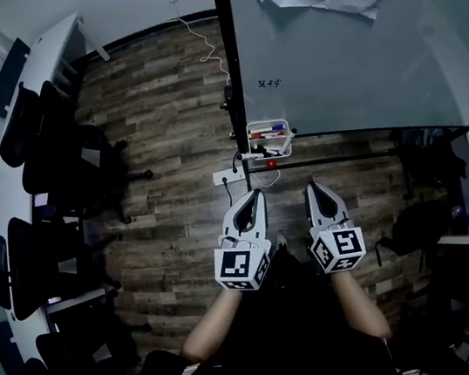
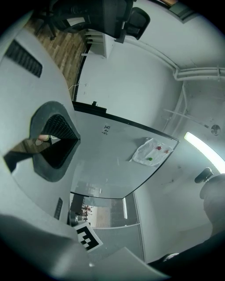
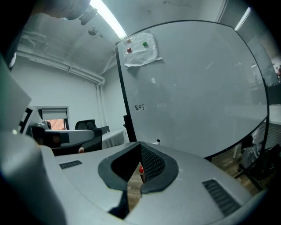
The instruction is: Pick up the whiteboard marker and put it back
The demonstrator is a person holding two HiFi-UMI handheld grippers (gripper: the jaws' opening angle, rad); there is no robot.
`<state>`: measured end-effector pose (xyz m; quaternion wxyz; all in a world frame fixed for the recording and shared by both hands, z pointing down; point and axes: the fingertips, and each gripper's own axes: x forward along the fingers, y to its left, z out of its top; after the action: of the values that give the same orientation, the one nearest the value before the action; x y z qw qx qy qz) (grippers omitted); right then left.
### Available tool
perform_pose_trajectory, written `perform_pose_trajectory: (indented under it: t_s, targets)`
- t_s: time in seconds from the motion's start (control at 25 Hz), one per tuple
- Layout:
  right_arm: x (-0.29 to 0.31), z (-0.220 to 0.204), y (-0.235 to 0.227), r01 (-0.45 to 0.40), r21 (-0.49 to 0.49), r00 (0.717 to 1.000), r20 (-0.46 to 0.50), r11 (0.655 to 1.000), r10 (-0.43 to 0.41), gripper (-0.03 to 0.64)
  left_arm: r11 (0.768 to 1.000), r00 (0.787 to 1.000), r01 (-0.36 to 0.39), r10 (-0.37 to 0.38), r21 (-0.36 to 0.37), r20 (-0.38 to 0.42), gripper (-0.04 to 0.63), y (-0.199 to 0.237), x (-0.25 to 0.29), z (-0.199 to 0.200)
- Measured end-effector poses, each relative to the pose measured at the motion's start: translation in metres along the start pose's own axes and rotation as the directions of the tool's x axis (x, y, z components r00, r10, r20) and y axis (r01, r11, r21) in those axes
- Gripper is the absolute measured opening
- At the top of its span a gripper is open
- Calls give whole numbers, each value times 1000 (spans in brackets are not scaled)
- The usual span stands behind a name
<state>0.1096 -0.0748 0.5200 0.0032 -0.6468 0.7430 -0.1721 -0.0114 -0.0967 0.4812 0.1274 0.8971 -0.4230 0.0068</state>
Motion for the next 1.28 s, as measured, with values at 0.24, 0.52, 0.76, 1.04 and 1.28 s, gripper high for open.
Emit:
perform_pose_trajectory:
  t_s: [0.24,0.52,0.76,1.04,1.28]
  targets:
    - [25,-9,-12,-8,6,1000,-27,1000,8,8,1000,1000,-10,10,-6,-28,8,7,28,-10]
    - [50,-27,-18,-10,13,997,-81,1000,11,8,1000,998,-15,13,-20,-63,8,10,51,-24]
    - [71,-32,-28,3,16,995,-102,1000,-1,8,999,997,-20,18,-27,-72,8,20,67,-27]
    - [91,-36,-35,-2,38,991,-130,999,7,10,999,996,-27,25,-35,-82,8,27,80,-29]
    - [104,-45,-39,-14,49,986,-167,999,22,86,999,996,-35,32,-33,-87,8,28,87,-31]
